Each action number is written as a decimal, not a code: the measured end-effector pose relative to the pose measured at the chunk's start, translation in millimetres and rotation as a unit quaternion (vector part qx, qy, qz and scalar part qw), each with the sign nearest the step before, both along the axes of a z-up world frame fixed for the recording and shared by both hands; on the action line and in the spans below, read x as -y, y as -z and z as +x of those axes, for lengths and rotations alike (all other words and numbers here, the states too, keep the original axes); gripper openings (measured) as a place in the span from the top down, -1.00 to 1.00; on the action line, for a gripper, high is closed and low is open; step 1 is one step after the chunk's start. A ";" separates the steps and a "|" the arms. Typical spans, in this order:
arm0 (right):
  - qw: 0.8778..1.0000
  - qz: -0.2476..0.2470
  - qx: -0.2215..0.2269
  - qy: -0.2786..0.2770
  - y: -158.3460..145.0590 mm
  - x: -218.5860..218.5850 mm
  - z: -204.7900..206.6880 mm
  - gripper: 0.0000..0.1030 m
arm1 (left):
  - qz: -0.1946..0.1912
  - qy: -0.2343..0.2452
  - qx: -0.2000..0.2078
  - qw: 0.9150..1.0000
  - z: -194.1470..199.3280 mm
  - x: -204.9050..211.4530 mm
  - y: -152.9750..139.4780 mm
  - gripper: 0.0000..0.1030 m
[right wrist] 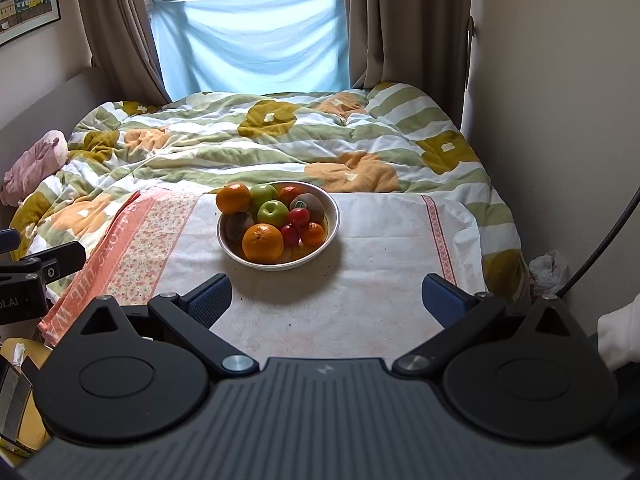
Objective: Organize fruits
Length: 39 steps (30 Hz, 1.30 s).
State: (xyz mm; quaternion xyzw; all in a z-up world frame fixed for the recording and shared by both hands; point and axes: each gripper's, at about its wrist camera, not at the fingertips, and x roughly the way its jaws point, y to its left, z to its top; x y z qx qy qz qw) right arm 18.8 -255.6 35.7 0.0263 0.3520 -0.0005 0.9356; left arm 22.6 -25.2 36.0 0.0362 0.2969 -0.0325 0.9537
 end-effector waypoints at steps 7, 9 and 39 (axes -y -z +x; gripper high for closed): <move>1.000 0.000 0.000 0.000 0.4 0.7 0.3 -1.00 | 0.001 0.006 0.003 1.000 -0.1 0.7 -0.2 -1.00; 1.000 0.001 0.000 0.001 0.3 0.5 0.3 -1.00 | 0.002 0.007 0.002 1.000 0.2 0.8 -0.1 -1.00; 1.000 -0.002 -0.001 0.006 0.6 -4.9 5.5 -1.00 | -0.013 0.016 0.001 1.000 9.4 -5.5 -4.3 -1.00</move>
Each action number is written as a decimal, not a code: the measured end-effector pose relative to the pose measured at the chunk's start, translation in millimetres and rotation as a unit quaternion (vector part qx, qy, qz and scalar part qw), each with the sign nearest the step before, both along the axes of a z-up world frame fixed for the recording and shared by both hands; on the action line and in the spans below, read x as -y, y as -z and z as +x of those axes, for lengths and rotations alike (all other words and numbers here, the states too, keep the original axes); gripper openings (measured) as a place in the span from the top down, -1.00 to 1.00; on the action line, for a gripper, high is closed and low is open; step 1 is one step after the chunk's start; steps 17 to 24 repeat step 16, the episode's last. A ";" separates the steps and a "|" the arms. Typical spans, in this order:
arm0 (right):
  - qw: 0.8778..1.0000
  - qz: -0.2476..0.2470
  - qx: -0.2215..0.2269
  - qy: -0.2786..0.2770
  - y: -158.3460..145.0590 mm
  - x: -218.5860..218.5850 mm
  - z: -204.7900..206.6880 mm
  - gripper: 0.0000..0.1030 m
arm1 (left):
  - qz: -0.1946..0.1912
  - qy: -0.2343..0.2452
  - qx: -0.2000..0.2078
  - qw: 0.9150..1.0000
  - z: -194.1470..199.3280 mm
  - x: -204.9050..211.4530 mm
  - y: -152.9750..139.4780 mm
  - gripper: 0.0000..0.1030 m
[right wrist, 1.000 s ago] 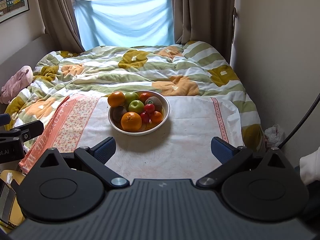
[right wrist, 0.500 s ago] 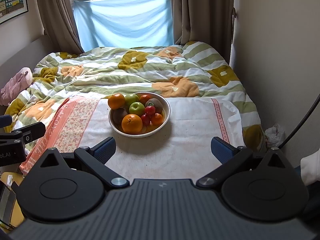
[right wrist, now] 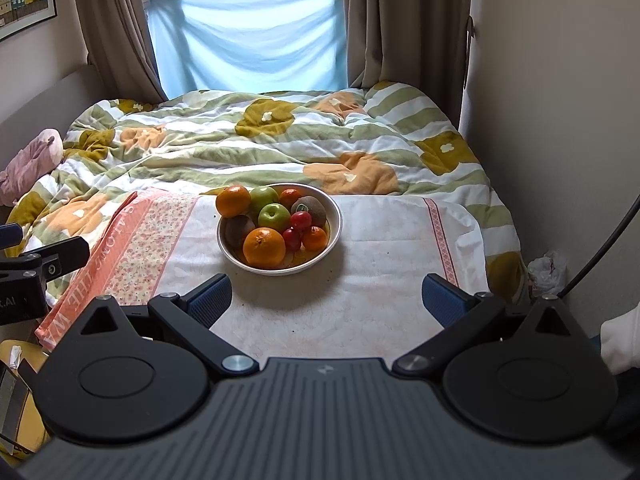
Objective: Organize fruits
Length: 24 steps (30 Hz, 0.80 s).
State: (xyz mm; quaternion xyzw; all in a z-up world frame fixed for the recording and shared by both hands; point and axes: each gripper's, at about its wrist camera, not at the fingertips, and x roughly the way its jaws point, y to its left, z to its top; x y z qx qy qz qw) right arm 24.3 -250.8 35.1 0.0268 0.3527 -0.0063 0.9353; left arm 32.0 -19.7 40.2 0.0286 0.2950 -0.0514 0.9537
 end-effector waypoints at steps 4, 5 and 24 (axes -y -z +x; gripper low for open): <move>1.000 0.001 -0.003 0.002 1.1 -2.1 1.4 -1.00 | 0.004 -0.004 0.005 1.000 1.1 -3.1 -0.9 -1.00; 1.000 0.002 -0.004 0.002 1.2 -2.6 2.5 -1.00 | 0.006 -0.006 0.008 1.000 0.7 -3.3 -1.2 -1.00; 1.000 0.003 -0.008 0.004 4.4 -7.4 6.0 -1.00 | 0.014 -0.004 0.023 1.000 6.1 -9.5 -2.5 -1.00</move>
